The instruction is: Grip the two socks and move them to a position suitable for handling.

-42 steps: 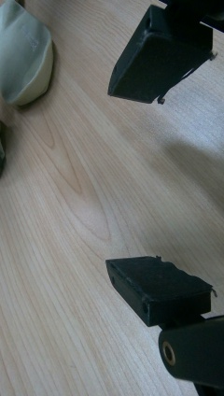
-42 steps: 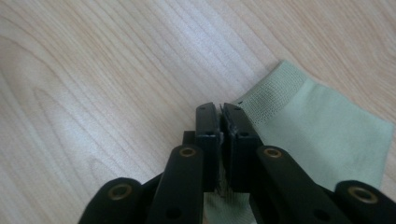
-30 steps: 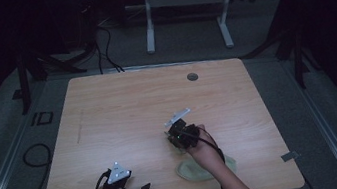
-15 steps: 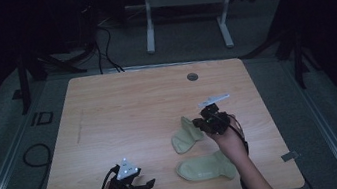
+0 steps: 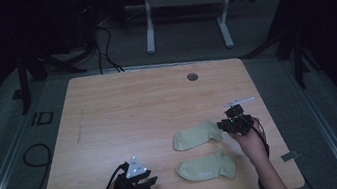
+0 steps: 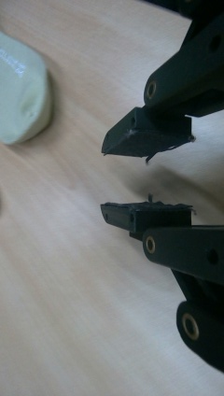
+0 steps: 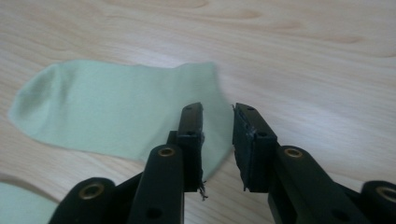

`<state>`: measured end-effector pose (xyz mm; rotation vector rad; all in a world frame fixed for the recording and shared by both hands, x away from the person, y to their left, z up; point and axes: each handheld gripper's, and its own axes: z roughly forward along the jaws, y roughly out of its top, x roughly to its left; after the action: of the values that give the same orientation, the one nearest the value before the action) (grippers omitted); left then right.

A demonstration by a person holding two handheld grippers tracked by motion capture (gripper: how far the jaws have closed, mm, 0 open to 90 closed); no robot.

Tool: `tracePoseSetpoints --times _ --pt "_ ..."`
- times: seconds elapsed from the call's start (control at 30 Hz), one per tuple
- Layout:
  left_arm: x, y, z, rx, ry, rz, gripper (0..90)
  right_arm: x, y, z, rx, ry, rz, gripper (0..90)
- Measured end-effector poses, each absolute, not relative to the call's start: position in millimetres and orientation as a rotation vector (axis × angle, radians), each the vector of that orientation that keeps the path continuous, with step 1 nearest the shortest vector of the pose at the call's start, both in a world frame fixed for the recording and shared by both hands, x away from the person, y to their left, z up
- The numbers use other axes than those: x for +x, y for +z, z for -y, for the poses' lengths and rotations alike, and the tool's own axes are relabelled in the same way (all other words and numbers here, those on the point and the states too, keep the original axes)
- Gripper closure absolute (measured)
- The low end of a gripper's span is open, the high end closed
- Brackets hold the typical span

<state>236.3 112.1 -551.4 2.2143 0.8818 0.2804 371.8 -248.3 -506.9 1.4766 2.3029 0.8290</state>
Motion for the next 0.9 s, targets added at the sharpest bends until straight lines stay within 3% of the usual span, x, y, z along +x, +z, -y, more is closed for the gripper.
tracePoseSetpoints --times 0.1,0.2,0.3,0.63,0.9 --pt "250 -537 -100 2.218 0.333 -0.866 75.7 369 -500 249 1.424 0.859 -2.31 71.6" --pt "267 -523 -85 2.207 0.356 -0.854 83.9 368 -496 241 1.338 0.847 -2.367 86.3" --pt "285 -514 -66 2.205 0.379 -0.851 89.3 373 -500 231 1.284 0.817 -2.421 89.7" --pt "332 -533 -4 2.297 0.395 -0.892 89.2 386 -527 224 1.251 0.755 -2.47 89.7" --pt "350 -552 6 2.362 0.404 -0.91 89.2 375 -542 240 1.296 0.729 -2.473 89.6"
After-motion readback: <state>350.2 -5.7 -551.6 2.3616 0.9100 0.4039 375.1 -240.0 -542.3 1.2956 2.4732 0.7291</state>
